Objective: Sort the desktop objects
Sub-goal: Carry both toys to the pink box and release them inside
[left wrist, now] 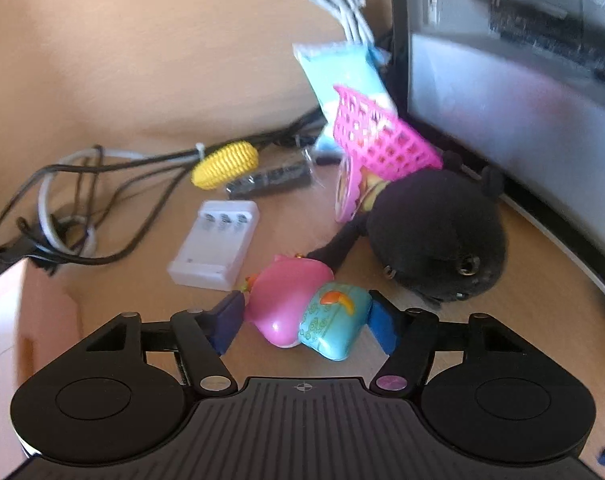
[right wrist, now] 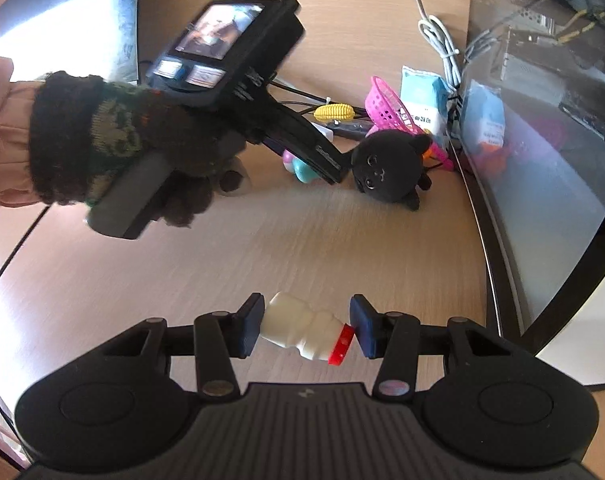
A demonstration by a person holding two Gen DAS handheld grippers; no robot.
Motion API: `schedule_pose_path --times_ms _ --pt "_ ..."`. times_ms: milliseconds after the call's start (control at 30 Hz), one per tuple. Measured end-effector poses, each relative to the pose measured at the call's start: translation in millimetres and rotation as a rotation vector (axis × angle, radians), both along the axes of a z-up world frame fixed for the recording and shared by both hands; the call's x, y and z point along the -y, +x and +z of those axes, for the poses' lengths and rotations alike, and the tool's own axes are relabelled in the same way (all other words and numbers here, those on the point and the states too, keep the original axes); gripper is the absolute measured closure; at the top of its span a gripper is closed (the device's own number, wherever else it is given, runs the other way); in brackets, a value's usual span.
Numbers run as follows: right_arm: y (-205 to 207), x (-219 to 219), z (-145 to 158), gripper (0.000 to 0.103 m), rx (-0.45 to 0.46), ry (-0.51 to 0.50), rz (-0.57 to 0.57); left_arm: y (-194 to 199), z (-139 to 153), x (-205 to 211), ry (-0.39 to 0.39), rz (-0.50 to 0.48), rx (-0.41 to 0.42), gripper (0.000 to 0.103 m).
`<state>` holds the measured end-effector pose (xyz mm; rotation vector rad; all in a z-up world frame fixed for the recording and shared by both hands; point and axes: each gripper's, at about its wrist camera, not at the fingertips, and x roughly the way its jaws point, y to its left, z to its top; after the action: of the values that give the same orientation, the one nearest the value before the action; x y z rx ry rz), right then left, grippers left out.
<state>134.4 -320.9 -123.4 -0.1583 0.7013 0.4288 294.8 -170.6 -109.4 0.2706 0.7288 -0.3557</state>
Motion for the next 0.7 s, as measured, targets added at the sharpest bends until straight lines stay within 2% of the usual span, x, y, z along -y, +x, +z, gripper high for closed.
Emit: schedule_pose_path --times_ms 100,200,367,433,533,700 --pt "3.2 -2.4 5.9 0.056 -0.019 0.012 0.027 -39.1 30.7 -31.8 -0.048 0.013 0.03 0.032" --pt "5.4 -13.8 14.4 0.056 -0.037 0.016 0.101 -87.8 54.8 -78.0 -0.069 0.07 0.017 0.032" --pt "2.7 -58.5 31.2 0.056 -0.043 0.018 0.271 -153.3 60.6 -164.2 -0.017 0.232 -0.045 0.032" --pt "0.6 -80.3 33.8 0.056 -0.046 0.017 0.335 -164.7 57.6 -196.0 0.003 0.32 -0.065 0.032" --pt "-0.9 -116.3 37.6 0.056 -0.046 0.015 0.416 -170.1 58.7 -230.1 -0.013 0.43 -0.088 0.032" --pt "-0.3 -158.7 59.7 0.056 -0.013 0.029 0.463 -178.8 79.4 -252.4 -0.068 0.431 -0.007 0.032"
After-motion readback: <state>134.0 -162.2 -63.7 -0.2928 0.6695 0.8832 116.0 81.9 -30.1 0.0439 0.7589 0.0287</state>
